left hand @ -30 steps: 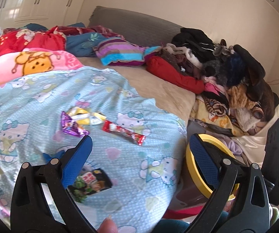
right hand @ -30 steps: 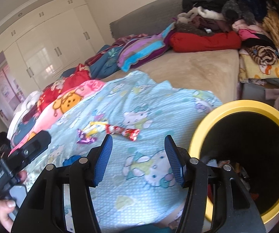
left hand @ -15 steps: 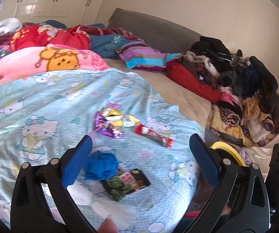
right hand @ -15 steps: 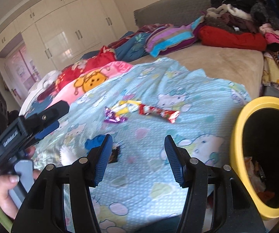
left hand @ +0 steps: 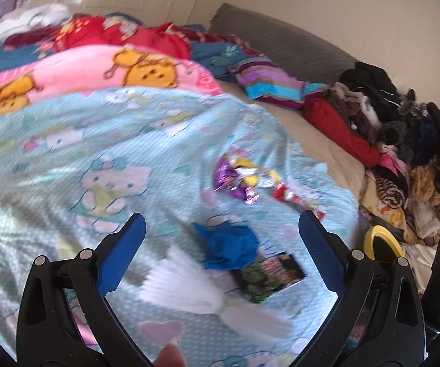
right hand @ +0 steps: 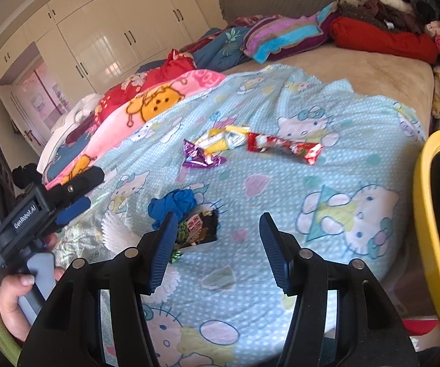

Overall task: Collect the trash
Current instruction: 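Grasp the white plastic sheet with the left tool while the right tool grasps a green snack packet, then carry both items over the yellow bin and open both tools to drop them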

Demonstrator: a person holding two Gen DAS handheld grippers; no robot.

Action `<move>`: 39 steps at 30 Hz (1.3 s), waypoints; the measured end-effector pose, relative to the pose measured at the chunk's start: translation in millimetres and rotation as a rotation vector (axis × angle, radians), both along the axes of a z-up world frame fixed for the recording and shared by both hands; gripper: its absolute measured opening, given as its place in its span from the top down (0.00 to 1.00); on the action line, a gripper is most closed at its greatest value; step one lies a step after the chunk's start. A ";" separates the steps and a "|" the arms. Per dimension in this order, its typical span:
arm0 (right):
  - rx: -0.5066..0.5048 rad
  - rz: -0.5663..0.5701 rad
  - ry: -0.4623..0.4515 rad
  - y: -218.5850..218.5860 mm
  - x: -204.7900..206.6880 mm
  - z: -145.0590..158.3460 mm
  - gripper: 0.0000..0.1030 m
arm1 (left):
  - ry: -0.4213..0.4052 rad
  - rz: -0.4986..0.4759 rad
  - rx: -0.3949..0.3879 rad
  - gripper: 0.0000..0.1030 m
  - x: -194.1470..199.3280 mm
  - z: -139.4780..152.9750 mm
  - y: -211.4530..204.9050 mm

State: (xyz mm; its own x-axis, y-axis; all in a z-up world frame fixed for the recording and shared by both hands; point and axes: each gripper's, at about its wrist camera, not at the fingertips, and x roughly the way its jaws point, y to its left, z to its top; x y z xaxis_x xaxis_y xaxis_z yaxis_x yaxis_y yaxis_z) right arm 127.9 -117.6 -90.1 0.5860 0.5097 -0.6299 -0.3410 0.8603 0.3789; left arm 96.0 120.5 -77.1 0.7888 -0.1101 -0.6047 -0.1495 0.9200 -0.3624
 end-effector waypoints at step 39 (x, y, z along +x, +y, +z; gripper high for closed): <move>-0.036 0.077 0.039 18.3 -2.5 -8.8 0.90 | 0.129 -0.141 -0.115 0.81 -19.7 -36.6 -22.7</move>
